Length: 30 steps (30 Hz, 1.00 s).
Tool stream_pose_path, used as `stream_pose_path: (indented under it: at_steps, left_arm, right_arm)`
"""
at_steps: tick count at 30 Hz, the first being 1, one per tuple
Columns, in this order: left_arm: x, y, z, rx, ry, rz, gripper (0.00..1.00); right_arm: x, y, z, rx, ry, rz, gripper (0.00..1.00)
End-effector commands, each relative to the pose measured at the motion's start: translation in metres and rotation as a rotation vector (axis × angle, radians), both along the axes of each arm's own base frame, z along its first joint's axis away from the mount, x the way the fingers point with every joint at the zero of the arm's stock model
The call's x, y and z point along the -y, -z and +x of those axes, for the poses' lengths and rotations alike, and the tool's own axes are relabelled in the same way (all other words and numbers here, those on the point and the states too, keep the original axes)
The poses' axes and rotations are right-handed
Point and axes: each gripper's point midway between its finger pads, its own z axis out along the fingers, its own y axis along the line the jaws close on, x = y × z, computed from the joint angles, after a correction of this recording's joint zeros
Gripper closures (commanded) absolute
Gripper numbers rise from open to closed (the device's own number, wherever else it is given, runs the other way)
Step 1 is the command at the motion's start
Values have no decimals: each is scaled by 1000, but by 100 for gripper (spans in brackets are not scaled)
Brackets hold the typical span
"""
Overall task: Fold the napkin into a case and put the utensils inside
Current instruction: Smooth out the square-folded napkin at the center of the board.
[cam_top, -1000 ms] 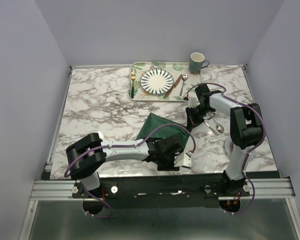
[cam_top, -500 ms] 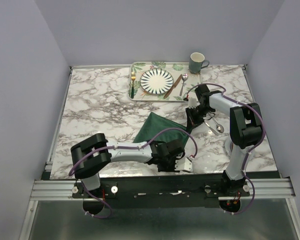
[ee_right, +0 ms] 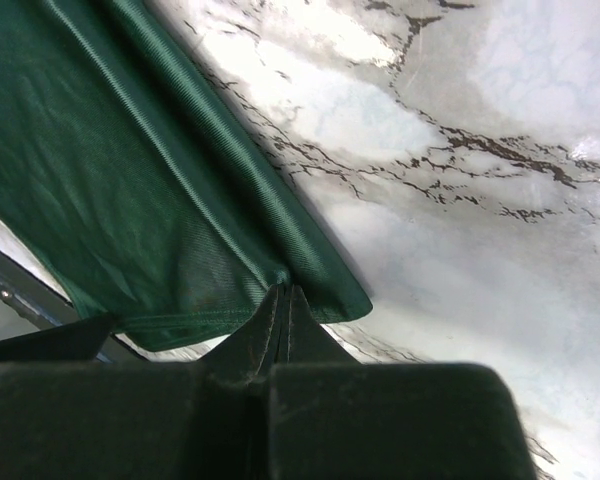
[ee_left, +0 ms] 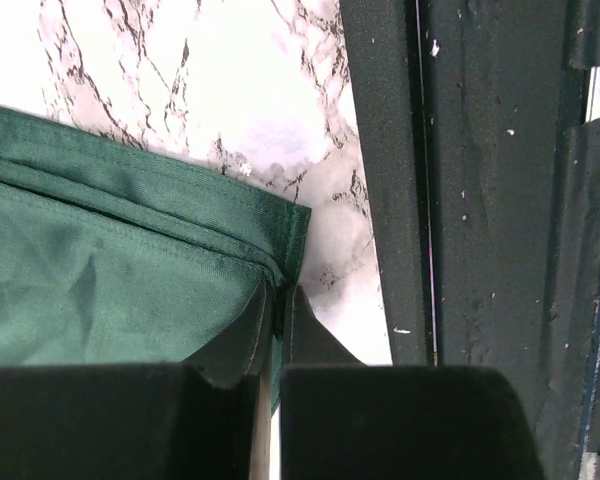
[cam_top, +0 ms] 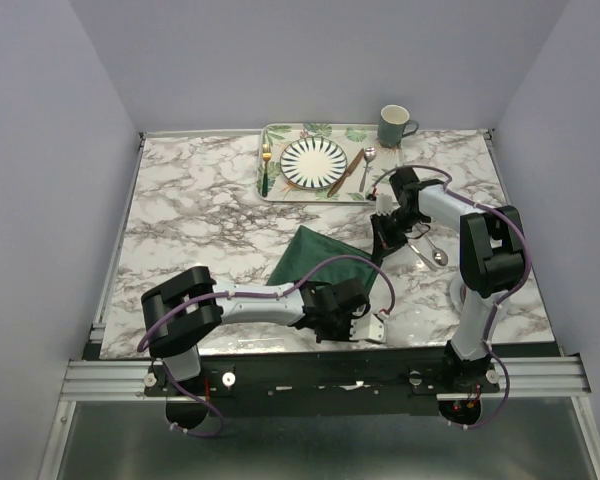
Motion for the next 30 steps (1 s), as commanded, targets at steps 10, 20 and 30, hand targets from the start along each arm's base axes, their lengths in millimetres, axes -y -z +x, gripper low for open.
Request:
stream_pose_path:
  at_steps: [10, 20, 30]
  left_arm:
    - [17, -45, 0, -7, 1, -52, 96]
    - [26, -55, -5, -50, -12, -68, 96]
    - [34, -52, -6, -78, -29, -72, 98]
  right_arm:
    - [-3, -24, 11, 37, -10, 23, 99]
    - [3, -30, 21, 64, -12, 13, 99]
    - [17, -17, 26, 61, -19, -35, 99]
